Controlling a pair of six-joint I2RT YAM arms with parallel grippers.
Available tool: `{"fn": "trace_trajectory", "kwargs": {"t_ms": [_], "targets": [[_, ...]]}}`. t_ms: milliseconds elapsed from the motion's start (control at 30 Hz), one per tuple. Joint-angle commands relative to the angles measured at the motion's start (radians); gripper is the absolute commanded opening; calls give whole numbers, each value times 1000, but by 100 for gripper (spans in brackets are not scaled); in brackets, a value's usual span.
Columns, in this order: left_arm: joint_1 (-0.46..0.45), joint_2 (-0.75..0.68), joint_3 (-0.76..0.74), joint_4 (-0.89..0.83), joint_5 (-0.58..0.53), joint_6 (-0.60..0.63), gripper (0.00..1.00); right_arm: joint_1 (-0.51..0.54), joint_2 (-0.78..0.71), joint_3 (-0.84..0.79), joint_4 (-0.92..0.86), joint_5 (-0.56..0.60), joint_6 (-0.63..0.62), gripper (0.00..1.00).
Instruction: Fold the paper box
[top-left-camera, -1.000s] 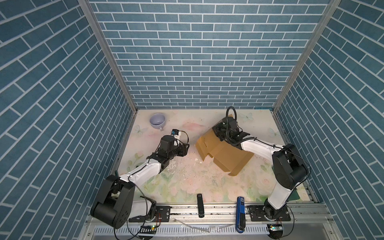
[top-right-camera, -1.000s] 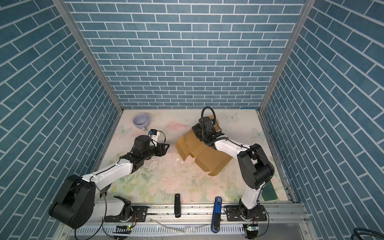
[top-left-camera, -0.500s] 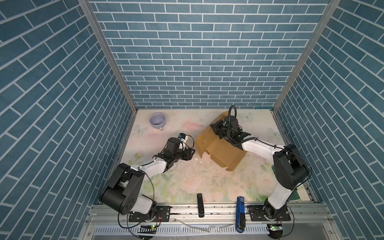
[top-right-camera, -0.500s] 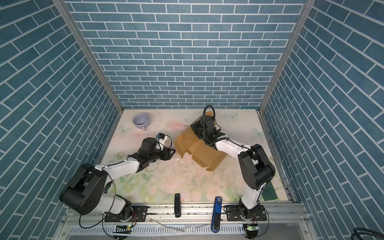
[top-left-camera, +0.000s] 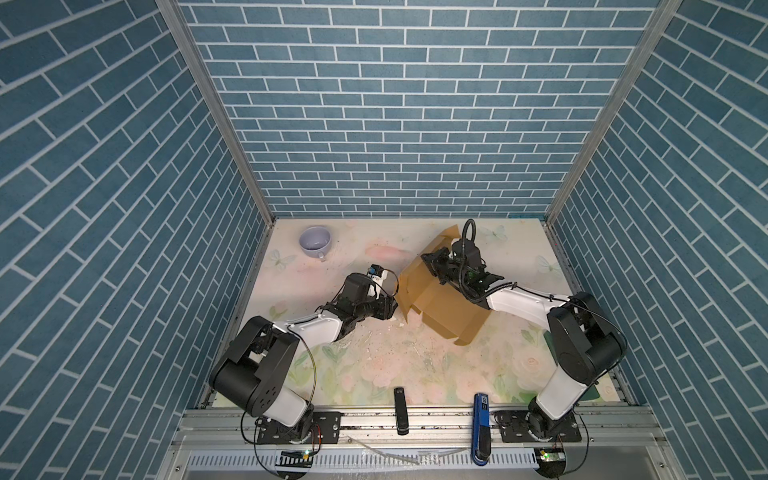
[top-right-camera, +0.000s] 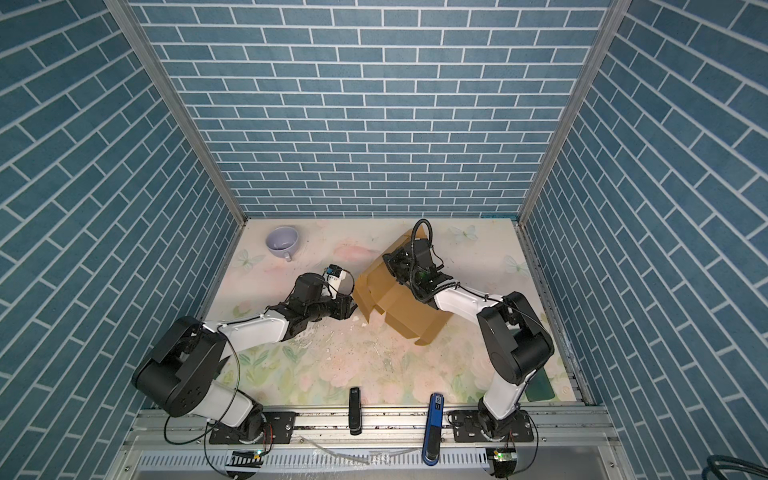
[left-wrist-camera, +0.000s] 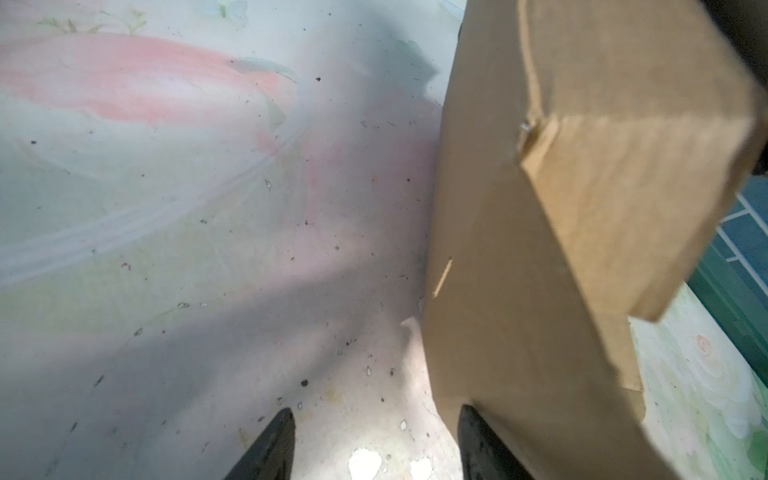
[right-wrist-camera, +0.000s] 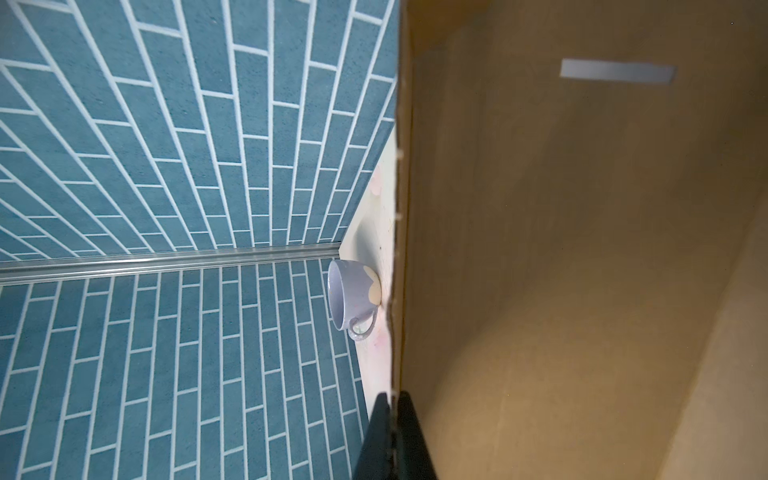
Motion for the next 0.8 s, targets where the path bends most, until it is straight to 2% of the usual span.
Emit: {"fn": "trace_trajectory", "kwargs": {"t_ms": [0,400,767], "targets": [[-23,41,59,35,3,19,62,-4,-32,-29,51,-15,-11,0],[-79,84,120,27,-29,16,60,-6,-46,-92,107,-6,0,0],[-154,116,137,55,-62,-41,60,-9,-49,-123,135,1,6,0]]}}
